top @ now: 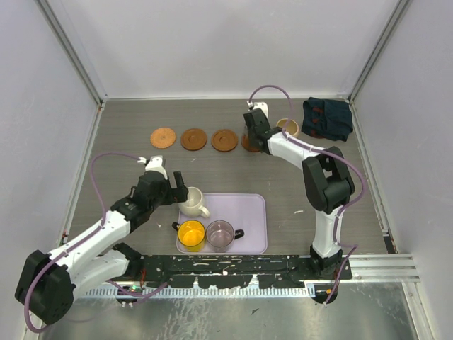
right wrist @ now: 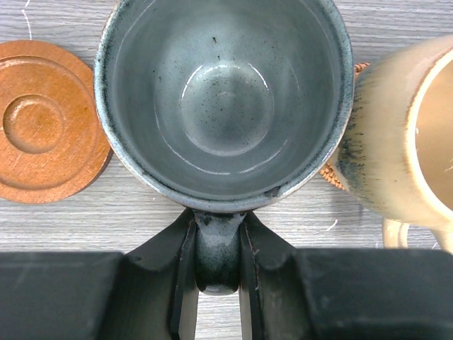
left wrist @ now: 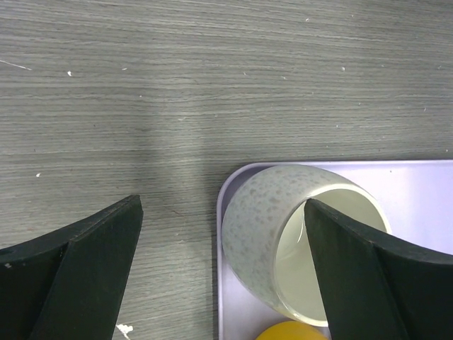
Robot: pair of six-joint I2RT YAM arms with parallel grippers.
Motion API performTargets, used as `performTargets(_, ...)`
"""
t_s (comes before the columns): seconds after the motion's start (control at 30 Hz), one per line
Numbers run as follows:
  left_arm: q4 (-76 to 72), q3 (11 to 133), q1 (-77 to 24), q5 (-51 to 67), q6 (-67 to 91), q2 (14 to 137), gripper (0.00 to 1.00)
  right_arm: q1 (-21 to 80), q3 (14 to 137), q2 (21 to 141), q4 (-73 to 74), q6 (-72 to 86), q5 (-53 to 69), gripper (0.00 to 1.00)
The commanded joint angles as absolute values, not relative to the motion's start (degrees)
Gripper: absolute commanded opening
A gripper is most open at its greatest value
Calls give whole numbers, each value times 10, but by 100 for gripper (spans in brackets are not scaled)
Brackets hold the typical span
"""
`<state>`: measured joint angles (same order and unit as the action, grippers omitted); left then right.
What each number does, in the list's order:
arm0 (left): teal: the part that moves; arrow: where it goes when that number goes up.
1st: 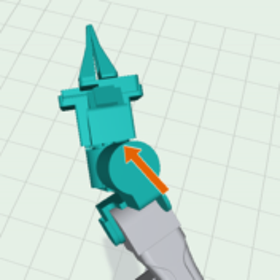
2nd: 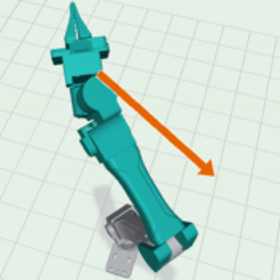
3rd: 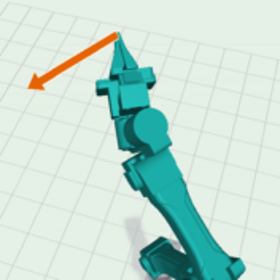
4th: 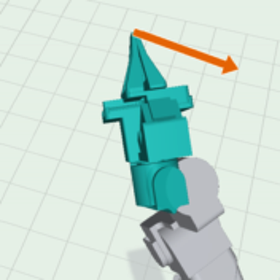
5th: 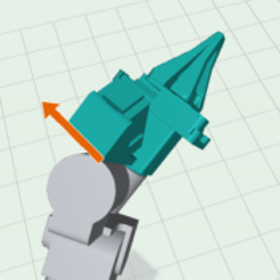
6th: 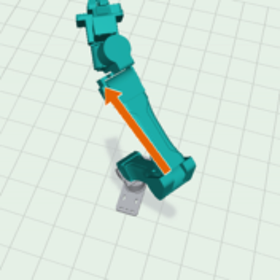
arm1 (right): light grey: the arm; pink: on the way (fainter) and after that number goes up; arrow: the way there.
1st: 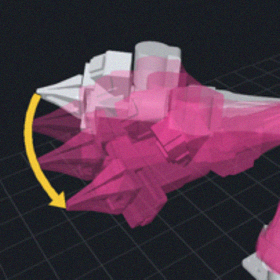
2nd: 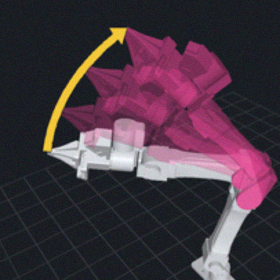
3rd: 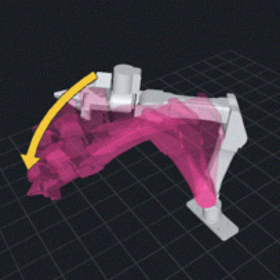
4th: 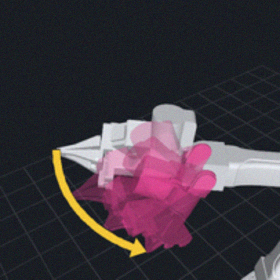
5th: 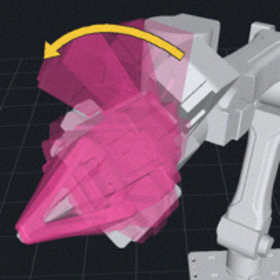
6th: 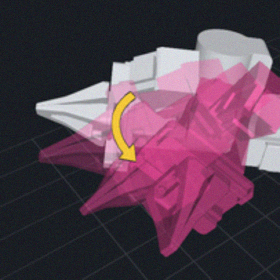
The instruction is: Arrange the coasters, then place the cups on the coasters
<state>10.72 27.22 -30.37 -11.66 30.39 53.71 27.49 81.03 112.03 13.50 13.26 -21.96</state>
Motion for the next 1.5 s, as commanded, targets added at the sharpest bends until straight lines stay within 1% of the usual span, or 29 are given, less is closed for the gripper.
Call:
performTargets(0.0, 76, 298, -306, -127, 296, 545, 98, 270, 841, 1106, 79, 131, -228, 1)
performTargets(0.43, 78, 296, -306, -129, 297, 550, 98, 264, 836, 1122, 80, 134, -200, 1)
performTargets(1.47, 79, 296, -306, -130, 300, 552, 98, 264, 796, 1095, 84, 154, -191, 1)
